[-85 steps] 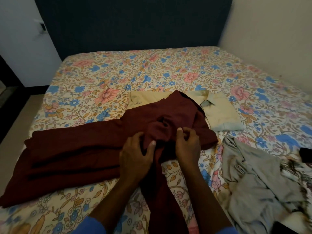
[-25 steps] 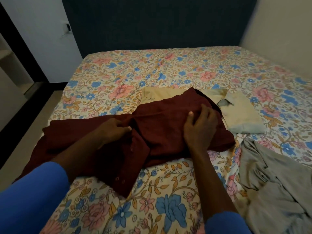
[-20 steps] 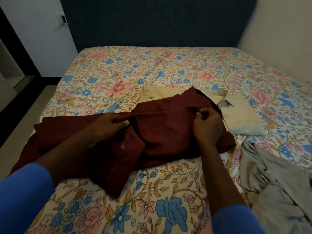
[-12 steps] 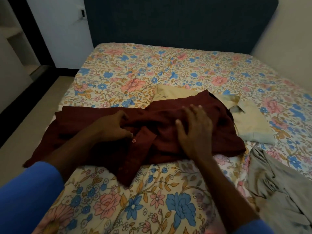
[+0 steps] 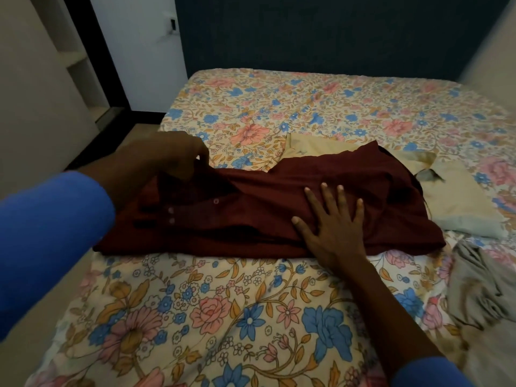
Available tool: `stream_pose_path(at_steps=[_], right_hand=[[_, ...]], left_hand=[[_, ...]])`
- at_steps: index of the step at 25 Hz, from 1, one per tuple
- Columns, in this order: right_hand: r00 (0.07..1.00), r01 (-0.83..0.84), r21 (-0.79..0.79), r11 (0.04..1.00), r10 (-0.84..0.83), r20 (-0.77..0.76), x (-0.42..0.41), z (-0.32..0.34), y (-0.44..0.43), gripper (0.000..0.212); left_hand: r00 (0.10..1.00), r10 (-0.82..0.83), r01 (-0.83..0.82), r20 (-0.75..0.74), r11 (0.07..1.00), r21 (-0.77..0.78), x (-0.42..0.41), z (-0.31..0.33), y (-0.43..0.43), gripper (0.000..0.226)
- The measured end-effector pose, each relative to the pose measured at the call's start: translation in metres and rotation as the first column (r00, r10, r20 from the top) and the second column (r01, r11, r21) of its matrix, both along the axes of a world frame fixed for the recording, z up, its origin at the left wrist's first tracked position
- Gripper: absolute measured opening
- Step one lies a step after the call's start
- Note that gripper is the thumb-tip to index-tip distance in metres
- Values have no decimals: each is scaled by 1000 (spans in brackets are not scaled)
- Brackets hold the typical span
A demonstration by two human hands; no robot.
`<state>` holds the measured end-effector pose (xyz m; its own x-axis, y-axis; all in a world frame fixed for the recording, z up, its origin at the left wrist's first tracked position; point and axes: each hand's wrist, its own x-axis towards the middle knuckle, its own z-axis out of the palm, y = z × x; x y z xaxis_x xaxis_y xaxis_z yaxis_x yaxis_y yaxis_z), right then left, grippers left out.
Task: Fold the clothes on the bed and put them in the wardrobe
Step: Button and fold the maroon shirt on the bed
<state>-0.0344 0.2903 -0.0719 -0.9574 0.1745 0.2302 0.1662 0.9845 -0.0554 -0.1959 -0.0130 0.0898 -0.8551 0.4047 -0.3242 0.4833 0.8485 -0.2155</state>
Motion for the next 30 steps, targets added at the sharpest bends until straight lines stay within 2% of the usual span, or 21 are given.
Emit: stream_pose_path(at_steps=[1,2,3,5,7,9,11,14,16,18,20,21,23,25,27,28,30], right_hand=[[1000,15,3,1000,-15,9,-2,2,-2,82],[999,38,8,999,-38,24,-3,6,-4,83],[997,61,-1,998,-61,41,-4,8,-8,83],[992,119,-101,988,-114,52,-7,14,-21,81],[983,184,-208,961,-184,19,-14,23,-27,79],[964,254,-233,939,-265,-15,-22,30,-16,78],[939,336,-246,909,-343,14,-25,29,13,78],[904,423,-234,875,-426,40,-19,26,46,83],[894,427,-215,878,-446,-48,-18,28,23,84],[934,306,-225,925,-338,-119,-18,33,-26,80],[972,169,-151,974,-191,-139,-17,25,-60,76],[979,163,-125,979,-177,-104,-16,22,-59,76],[945,316,-142,938,-325,-45,-20,17,-13,82],[856,500,-235,833,-517,-12,-23,10,63,94],[799,541,-378,751,-599,-47,-20,13,116,103],[803,505,-423,753,-589,-90,-22,17,114,102],[823,399,-422,814,-521,-226,-28,23,62,90]], left_hand=[[969,-113,98,-220,992,-76,6,-15,5,51],[914,-205,164,-350,976,-144,13,-33,10,55],[884,-249,196,-396,966,-171,19,-51,11,63],[900,-224,181,-375,973,-146,32,-83,6,78],[899,-210,208,-384,977,-46,44,-104,-4,77],[918,-194,218,-345,975,32,59,-116,-17,71],[960,-103,146,-260,978,151,69,-122,-26,64],[993,3,37,-120,942,333,81,-122,-25,78],[967,187,-66,-170,835,546,89,-124,-27,73],[815,519,-195,-257,664,722,85,-126,-40,64],[643,761,-457,-86,471,755,68,-126,-61,82],[585,810,-571,36,380,727,59,-128,-72,98],[540,816,-680,206,278,679,50,-134,-87,120],[570,794,-679,211,311,665,49,-145,-89,118],[601,786,-645,144,371,668,52,-151,-86,109],[602,792,-630,102,393,670,55,-152,-87,108],[577,817,-591,27,394,704,57,-151,-85,108]])
